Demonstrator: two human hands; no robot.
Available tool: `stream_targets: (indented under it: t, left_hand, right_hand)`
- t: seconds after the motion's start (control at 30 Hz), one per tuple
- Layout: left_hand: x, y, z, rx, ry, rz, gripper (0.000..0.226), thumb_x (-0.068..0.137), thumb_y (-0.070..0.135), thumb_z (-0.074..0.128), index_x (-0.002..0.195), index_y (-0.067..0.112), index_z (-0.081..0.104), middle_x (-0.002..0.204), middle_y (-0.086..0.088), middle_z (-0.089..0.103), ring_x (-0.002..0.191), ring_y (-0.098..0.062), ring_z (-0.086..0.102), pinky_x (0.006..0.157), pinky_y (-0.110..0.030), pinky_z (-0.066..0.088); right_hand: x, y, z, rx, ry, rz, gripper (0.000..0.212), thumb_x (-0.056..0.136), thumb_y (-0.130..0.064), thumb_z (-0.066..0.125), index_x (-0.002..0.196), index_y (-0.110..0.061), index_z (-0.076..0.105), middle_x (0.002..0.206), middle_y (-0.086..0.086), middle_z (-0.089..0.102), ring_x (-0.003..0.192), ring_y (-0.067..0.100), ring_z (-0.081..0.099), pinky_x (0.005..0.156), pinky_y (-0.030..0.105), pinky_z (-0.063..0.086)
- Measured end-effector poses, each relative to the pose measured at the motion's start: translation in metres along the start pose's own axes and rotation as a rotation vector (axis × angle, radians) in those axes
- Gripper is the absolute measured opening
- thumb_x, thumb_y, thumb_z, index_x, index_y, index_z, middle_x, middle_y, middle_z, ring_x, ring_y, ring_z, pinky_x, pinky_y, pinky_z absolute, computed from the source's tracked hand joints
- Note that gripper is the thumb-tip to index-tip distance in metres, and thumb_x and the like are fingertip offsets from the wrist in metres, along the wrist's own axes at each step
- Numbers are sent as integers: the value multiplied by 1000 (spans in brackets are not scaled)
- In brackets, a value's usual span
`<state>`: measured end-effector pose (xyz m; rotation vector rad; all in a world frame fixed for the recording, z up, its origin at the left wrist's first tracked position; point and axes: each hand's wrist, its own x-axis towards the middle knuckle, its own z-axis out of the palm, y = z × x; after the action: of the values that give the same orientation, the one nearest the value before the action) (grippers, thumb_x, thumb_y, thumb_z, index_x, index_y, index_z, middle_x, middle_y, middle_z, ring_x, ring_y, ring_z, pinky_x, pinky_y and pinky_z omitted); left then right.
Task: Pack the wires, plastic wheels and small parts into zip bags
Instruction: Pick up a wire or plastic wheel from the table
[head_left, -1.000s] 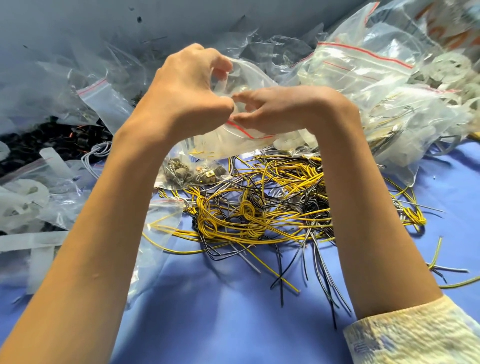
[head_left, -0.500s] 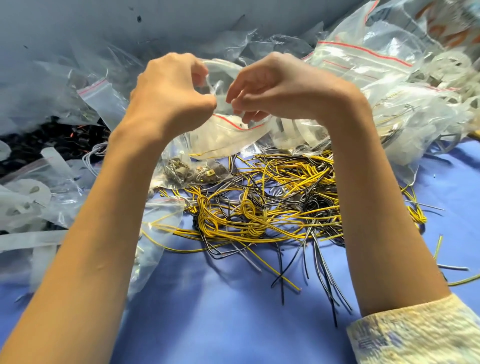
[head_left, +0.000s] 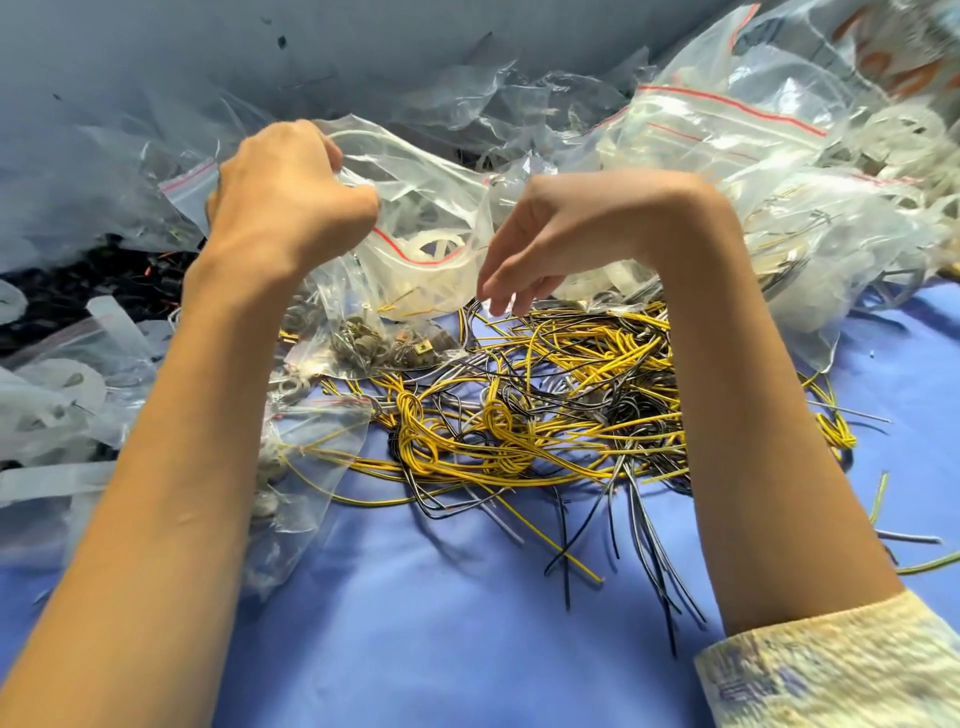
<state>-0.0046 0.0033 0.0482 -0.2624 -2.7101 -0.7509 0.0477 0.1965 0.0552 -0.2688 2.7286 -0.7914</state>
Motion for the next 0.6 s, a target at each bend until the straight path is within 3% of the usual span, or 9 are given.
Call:
stream_targets:
  t: [0.13,0.2,0.3,0.37,0.47,0.6]
  left_hand:
    - [0,0,-1,-13,4,10,11,78,25,54,88,23,57,109,-14,66,106,-36,56,92,-41,44]
    - [1,-1,-1,-25,6,-4,22,79,28,54,98,21,63,113,-12,65,109,-35,55,94,-41,43]
    - [3,-1,0,-33,6,-7,26,80,30,53,102,20,63,116,-10,64,111,-34,55,95,-41,43]
    - [5,-2,1,-49,2,-18,36,82,31,52,113,19,63,122,-8,63,115,-32,54,98,-40,42]
    - [6,-4,0,-65,1,-21,42,83,32,53,122,18,60,126,-7,61,118,-29,52,100,-39,41]
    - [7,-6,-3,-82,5,1,41,85,30,53,123,17,60,126,-5,61,117,-25,52,97,-35,40]
  right_hand:
    - [4,6,1,-60,-5,28,25,86,-23,68,112,-25,70,98,-4,73,77,-3,65,73,12,53]
    - [5,6,4,-38,-47,15,32,86,-23,68,117,-27,66,106,-5,72,85,0,66,73,11,51]
    - [9,-2,13,13,-212,-30,44,87,-21,67,129,-30,56,116,-10,68,104,6,65,90,20,50]
    - [17,-10,23,-7,-306,-67,50,87,-21,67,133,-31,51,119,-11,65,107,7,62,92,21,49]
    - [34,-20,42,-170,-371,-64,52,85,-27,69,133,-31,51,118,-8,65,104,10,62,90,24,50]
    - [47,-25,60,-338,-410,-72,46,83,-30,72,126,-31,57,111,-1,68,86,10,65,79,24,51]
